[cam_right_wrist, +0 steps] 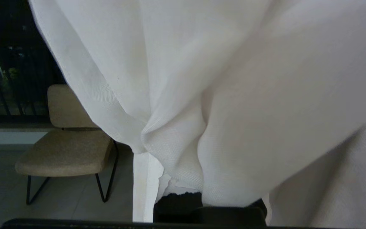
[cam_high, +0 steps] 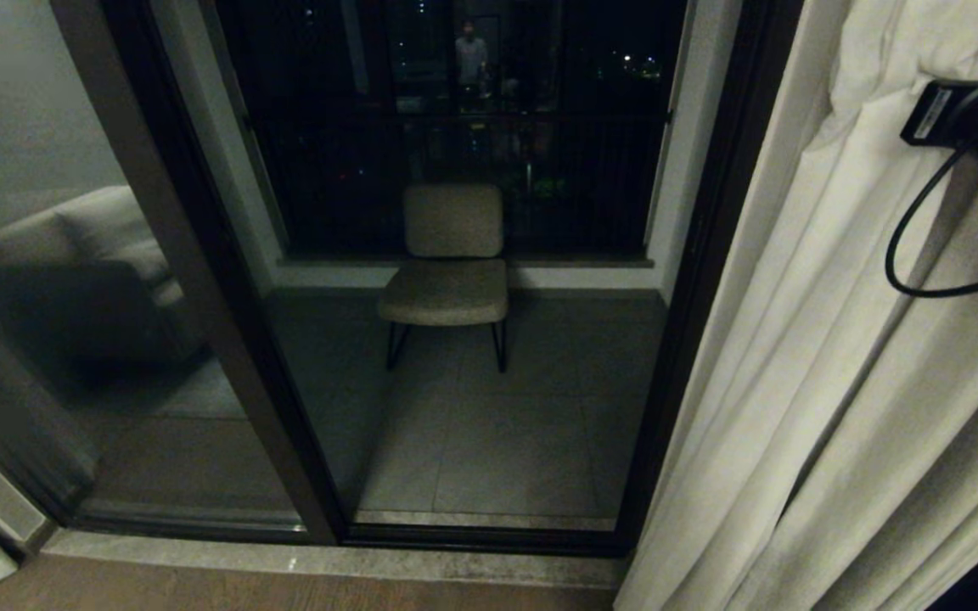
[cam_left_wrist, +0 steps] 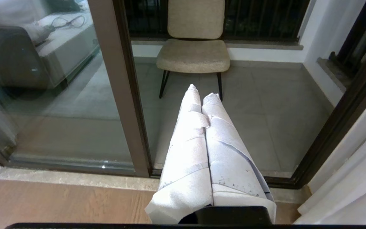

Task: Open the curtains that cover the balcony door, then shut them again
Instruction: Close the inner curtains on both sides

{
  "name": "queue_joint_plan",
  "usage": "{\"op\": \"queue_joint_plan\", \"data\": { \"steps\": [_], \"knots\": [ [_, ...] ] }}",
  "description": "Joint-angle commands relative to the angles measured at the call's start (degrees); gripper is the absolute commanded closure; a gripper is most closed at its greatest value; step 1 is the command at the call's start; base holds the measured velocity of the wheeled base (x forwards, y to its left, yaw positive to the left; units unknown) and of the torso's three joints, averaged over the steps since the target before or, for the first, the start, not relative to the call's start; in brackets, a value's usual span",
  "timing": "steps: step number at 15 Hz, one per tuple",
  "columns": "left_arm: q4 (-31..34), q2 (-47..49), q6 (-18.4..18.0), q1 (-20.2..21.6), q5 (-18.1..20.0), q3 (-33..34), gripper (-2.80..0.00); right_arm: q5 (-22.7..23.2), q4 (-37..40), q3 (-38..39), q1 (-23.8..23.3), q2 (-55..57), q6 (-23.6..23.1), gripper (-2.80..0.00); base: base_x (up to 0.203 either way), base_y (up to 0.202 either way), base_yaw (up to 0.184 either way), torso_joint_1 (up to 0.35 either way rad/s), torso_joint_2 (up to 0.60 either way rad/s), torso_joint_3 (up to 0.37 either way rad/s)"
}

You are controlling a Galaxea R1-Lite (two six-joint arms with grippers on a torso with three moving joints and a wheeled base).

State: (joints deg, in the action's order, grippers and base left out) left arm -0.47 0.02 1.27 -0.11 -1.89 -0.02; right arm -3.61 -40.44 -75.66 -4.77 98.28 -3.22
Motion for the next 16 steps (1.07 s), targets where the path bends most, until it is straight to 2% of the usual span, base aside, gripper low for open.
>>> {"op": "queue_joint_plan", "data": {
  "steps": [1,3,16],
  "knots": [
    [-0.06,-0.02,0.05,0.02,-0.04,0.02,0.00,-0.08,-0.48,1.82,-0.06,-1.49,-0.03,0.00,0.000,0.000,0.000,0.000,0.00,0.000],
    [-0.06,-0.02,0.04,0.02,-0.04,0.02,0.00,-0.13,-0.52,3.00,-0.15,-2.04,-0.03,0.00,0.007,0.085,-0.009,0.001,0.00,0.004],
    [-0.06,-0.02,0.05,0.03,-0.04,-0.06,0.00,-0.17,-0.61,4.30,-0.06,-2.57,-0.12,0.00,0.000,0.184,-0.002,0.001,0.00,0.003]
  ]
}}
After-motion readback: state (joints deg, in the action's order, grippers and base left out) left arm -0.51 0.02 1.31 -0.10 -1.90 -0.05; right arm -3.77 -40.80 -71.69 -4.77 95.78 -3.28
